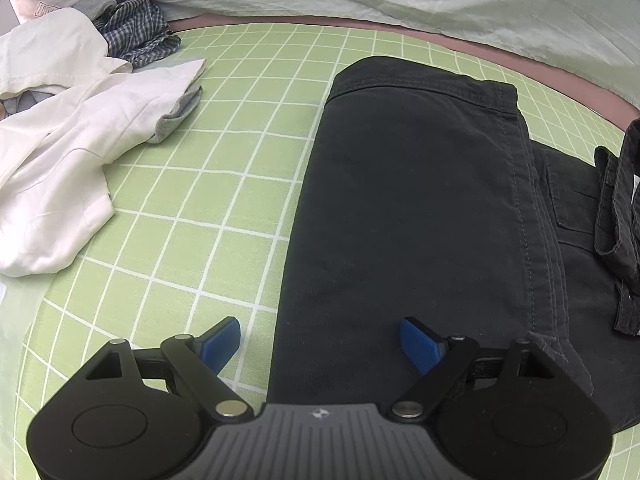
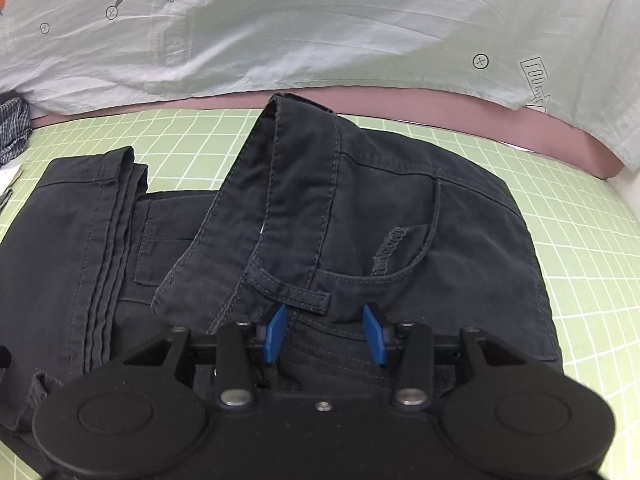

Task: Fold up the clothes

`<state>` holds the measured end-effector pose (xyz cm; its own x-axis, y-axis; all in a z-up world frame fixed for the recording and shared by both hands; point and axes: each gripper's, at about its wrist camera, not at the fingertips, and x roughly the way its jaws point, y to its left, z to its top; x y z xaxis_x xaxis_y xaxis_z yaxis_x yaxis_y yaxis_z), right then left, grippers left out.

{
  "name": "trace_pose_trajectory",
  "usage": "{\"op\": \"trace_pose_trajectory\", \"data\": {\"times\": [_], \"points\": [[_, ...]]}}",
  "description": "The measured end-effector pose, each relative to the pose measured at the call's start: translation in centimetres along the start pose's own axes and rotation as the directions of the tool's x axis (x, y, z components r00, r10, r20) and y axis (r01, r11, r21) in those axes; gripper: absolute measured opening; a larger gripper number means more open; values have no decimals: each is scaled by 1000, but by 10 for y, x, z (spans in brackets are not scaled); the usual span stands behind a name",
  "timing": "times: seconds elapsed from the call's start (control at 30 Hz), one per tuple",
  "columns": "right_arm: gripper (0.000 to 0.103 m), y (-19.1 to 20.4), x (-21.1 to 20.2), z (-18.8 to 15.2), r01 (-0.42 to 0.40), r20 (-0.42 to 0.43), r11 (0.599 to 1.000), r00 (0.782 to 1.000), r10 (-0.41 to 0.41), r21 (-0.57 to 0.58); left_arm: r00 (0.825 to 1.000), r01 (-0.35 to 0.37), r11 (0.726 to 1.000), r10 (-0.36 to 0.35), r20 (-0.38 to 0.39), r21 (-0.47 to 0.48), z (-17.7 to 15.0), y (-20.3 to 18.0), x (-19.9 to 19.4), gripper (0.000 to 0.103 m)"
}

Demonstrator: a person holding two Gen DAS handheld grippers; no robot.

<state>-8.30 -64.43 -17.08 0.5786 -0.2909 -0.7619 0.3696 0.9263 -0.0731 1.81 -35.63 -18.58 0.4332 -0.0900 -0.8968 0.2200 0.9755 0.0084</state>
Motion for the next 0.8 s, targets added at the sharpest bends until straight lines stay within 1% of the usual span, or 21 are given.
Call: {"op": "trace_pose_trajectory", "data": {"times": [0.07, 0.13, 0.2, 0.27, 0.33, 0.37, 0.4, 0.47, 0.57, 0.63, 0.67, 0.7, 0.73, 0.77, 0.8], "points": [[46, -7, -4, 0, -16, -7, 999, 1000, 16, 42, 1000, -3, 1000, 3, 9, 4, 3, 2, -1, 87], [53, -13, -12, -1, -21, 0, 996, 1000, 21, 87, 1000, -3, 1000, 3, 18, 3, 6, 5, -2, 87], [68, -17, -20, -2, -13, 12, 992, 1000, 11, 127, 1000, 2, 1000, -2, 23, -8, 10, 10, -1, 87], [76, -20, -28, -3, 18, 30, 988, 999, -22, 154, 1000, 14, 1000, -13, 22, -19, 15, 14, 2, 87], [76, -24, -34, -5, 33, 40, 984, 998, -41, 177, 999, 35, 999, -35, 16, -24, 18, 15, 6, 87], [78, -27, -36, -5, 37, 40, 982, 998, -45, 188, 999, 47, 999, -47, 11, -25, 19, 15, 9, 87], [80, -30, -37, -5, 56, 36, 978, 997, -64, 200, 998, 61, 998, -61, 7, -29, 21, 15, 11, 87], [80, -37, -37, -7, 84, 20, 971, 996, -91, 223, 996, 92, 994, -92, -6, -54, 22, 17, 15, 87], [80, -50, -38, -13, 114, 2, 956, 993, -119, 271, 994, 112, 992, -112, 1, -59, 24, 17, 16, 83], [80, -59, -38, -16, 139, -9, 943, 990, -143, 303, 991, 134, 990, -133, 16, -45, 25, 14, 15, 69], [80, -63, -38, -17, 153, -14, 936, 988, -157, 318, 989, 146, 988, -145, 23, -42, 25, 12, 13, 54], [80, -68, -38, -18, 163, -19, 930, 986, -166, 329, 989, 150, 988, -149, 26, -42, 25, 10, 12, 45], [80, -72, -39, -20, 172, -23, 924, 984, -175, 342, 989, 145, 989, -144, 30, -39, 25, 9, 10, 38], [81, -77, -39, -22, 182, -26, 917, 982, -185, 355, 989, 147, 988, -146, 34, -46, 26, 9, 8, 22], [83, -81, -40, -23, 179, -25, 912, 983, -182, 370, 986, 165, 984, -163, 38, -65, 27, 12, 4, 10]]}}
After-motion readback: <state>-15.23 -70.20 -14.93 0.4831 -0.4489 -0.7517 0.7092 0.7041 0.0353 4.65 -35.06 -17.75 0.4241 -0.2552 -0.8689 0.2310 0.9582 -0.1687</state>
